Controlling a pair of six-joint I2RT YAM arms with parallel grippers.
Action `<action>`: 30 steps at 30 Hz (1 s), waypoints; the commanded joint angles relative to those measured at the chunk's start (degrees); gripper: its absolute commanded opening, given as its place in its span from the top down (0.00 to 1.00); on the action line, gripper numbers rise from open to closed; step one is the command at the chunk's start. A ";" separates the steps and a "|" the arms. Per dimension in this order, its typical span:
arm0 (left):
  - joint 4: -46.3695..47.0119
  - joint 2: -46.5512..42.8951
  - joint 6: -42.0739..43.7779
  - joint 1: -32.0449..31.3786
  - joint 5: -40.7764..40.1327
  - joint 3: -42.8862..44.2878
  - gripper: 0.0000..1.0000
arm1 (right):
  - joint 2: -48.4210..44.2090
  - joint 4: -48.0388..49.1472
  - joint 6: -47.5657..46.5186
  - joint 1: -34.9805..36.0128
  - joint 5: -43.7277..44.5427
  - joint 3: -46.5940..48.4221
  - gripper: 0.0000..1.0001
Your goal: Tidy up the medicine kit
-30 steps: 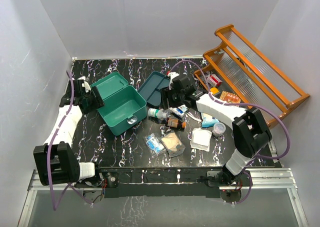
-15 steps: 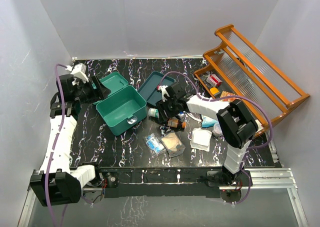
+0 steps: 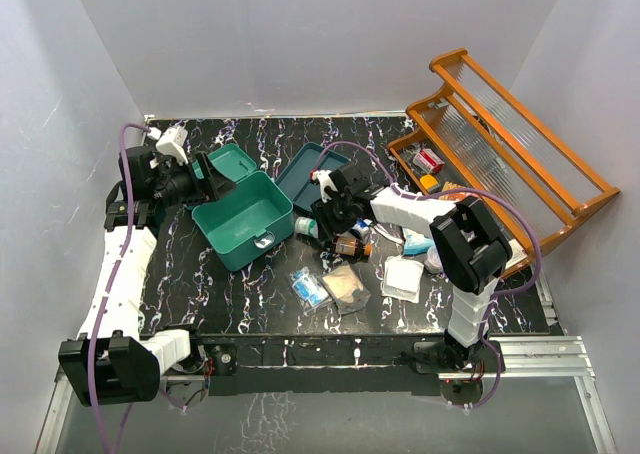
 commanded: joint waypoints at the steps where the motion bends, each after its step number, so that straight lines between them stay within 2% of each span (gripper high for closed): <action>1: 0.85 0.04 0.90 -0.46 2.24 1.57 0.32 | 0.48 2.70 -1.00 -0.02 -2.41 2.86 0.66; 4: 1.10 -0.11 0.85 -0.71 2.91 1.45 0.31 | -0.59 2.61 -0.36 -0.12 -1.11 2.45 0.82; 8: 3.37 -0.05 -0.53 -1.26 7.91 0.74 0.28 | -3.19 2.38 1.95 -0.09 -2.55 1.78 0.93; 12: 7.06 0.37 -2.09 -2.91 13.42 0.19 0.26 | -6.29 -0.19 4.31 -0.12 -3.11 2.02 0.94; 22: 19.35 -1.76 -1.16 -8.01 14.41 -4.71 0.23 | -16.71 -10.49 9.69 -0.48 -3.18 4.43 0.98; 26: 23.55 -3.30 4.48 -11.30 14.78 -6.58 0.23 | -19.18 -13.40 12.73 -0.46 -4.50 5.27 1.00; 30: 22.41 -3.49 14.82 -19.05 14.82 -7.74 0.21 | -21.76 -13.69 14.06 -0.55 -10.58 4.75 1.00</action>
